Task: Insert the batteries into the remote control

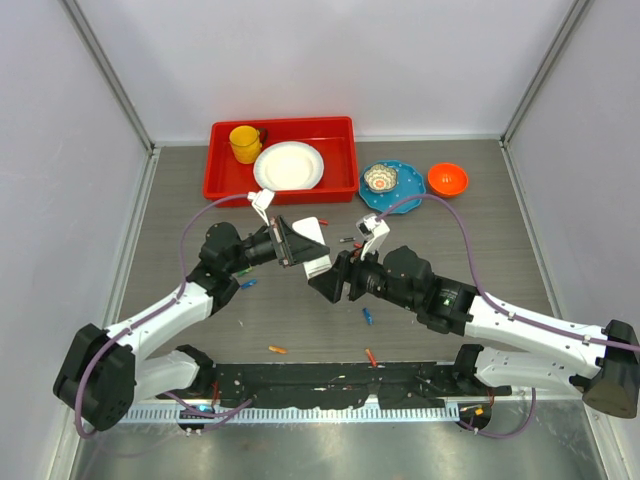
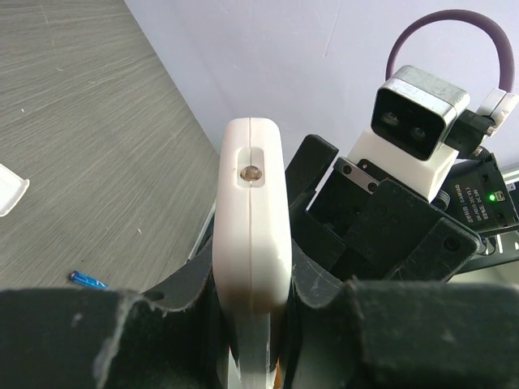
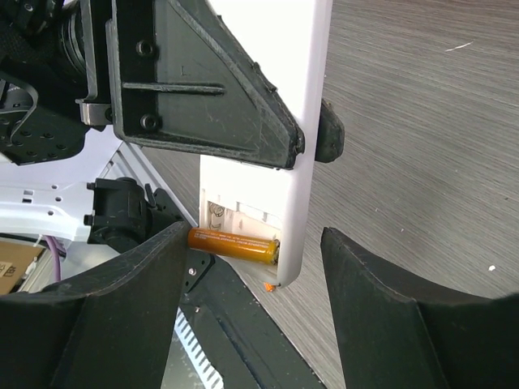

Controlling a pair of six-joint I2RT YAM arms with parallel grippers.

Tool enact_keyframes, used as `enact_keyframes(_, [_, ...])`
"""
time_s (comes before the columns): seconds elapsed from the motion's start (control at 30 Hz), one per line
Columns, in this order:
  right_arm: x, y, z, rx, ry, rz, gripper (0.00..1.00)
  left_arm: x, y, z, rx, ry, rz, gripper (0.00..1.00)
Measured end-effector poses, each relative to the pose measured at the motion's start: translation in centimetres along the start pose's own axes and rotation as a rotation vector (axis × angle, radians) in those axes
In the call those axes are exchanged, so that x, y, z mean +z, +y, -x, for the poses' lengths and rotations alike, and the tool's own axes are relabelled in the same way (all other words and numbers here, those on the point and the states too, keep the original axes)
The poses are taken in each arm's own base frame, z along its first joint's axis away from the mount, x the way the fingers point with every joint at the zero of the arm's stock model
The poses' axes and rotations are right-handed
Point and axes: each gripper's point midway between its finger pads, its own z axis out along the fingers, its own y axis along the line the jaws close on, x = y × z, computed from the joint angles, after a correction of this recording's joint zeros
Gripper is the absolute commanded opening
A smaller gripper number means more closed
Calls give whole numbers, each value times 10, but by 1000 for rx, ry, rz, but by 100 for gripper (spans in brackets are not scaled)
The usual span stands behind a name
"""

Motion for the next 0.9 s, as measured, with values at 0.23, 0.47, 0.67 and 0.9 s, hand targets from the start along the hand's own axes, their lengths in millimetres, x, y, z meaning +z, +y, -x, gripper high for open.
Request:
enact_keyframes(0.23, [-1,2,5,10,-15,11,66,-1,-1,2,4,-12,2,0])
enact_keyframes(0.47, [-1,4,6,13,-18,18,64,-1,-1,2,4,-13,2,0])
enact_keyframes(0.67, [-2,6,5,13,-9,31,59,-1,-2,2,7,-14,1,0])
enact_keyframes(0.9, [-2,7,4,13,-5,37,54,-2,-5,3,12,-20,-4,0])
